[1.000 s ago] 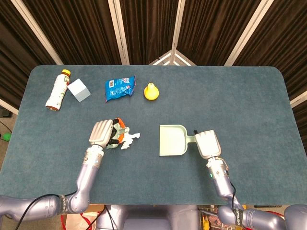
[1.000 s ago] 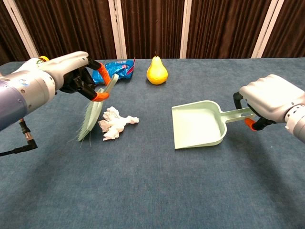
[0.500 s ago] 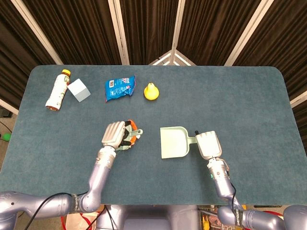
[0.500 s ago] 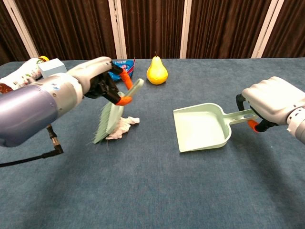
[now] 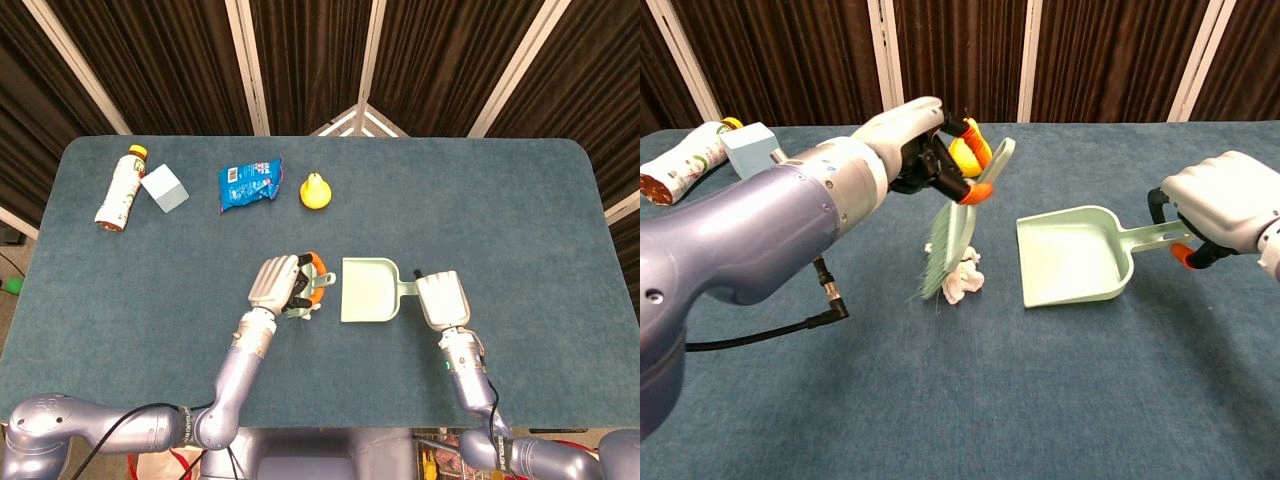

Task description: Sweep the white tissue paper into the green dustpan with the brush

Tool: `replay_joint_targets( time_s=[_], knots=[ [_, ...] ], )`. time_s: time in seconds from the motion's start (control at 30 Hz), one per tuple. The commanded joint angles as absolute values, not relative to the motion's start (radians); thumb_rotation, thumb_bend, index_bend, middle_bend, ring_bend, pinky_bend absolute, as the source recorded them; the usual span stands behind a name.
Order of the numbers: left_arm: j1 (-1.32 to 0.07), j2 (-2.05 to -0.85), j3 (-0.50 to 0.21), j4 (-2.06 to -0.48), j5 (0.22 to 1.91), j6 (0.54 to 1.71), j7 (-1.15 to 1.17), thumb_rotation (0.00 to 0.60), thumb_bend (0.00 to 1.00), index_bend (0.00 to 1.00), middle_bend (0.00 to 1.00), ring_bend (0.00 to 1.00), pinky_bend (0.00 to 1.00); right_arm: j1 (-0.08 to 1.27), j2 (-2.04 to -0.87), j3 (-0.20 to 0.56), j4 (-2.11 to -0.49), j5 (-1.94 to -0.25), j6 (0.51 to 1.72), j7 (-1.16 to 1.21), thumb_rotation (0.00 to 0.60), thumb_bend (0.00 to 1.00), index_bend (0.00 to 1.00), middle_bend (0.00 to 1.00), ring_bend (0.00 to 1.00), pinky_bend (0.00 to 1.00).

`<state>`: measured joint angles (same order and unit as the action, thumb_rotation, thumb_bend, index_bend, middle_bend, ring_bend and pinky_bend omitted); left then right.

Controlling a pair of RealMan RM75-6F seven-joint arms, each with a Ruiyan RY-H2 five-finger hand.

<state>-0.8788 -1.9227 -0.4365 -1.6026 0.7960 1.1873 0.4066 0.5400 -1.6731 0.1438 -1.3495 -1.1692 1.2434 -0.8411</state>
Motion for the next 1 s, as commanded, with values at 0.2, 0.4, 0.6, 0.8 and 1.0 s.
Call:
replay_joint_targets(
  time_s=[0.2, 0.4, 0.6, 0.8, 1.0],
  knots=[
    [-0.837, -1.880, -0.421, -1.674, 0.959, 1.199, 0.260, 0.600, 0.65, 0.79, 1.00, 1.00, 1.00, 0.524, -1.649, 0.136, -1.355, -1.168, 1.245, -0.819, 0.600, 0.52, 0.61, 0.82, 0.84, 0.88],
    [-0.803, -1.792, -0.415, -1.740, 0.968, 1.199, 0.264, 0.600, 0.65, 0.79, 1.00, 1.00, 1.00, 0.537, -1.686, 0.149, -1.377, -1.155, 1.252, -0.873, 0.600, 0.52, 0.61, 0.82, 0.84, 0.88],
    [-0.770, -1.714, -0.415, -1.771, 0.963, 1.193, 0.242, 0.600, 0.65, 0.79, 1.00, 1.00, 1.00, 0.543, -1.705, 0.153, -1.393, -1.144, 1.260, -0.902, 0.600, 0.52, 0.61, 0.82, 0.84, 0.88],
    [-0.760, -1.684, -0.423, -1.774, 0.950, 1.167, 0.191, 0.600, 0.65, 0.79, 1.00, 1.00, 1.00, 0.546, -1.731, 0.146, -1.400, -1.149, 1.269, -0.922, 0.600, 0.52, 0.61, 0.82, 0.84, 0.88],
    [-0.769, -1.648, -0.410, -1.740, 0.950, 1.159, 0.233, 0.600, 0.65, 0.79, 1.00, 1.00, 1.00, 0.551, -1.749, 0.146, -1.387, -1.149, 1.270, -0.930, 0.600, 0.52, 0.61, 0.82, 0.84, 0.88]
  ],
)
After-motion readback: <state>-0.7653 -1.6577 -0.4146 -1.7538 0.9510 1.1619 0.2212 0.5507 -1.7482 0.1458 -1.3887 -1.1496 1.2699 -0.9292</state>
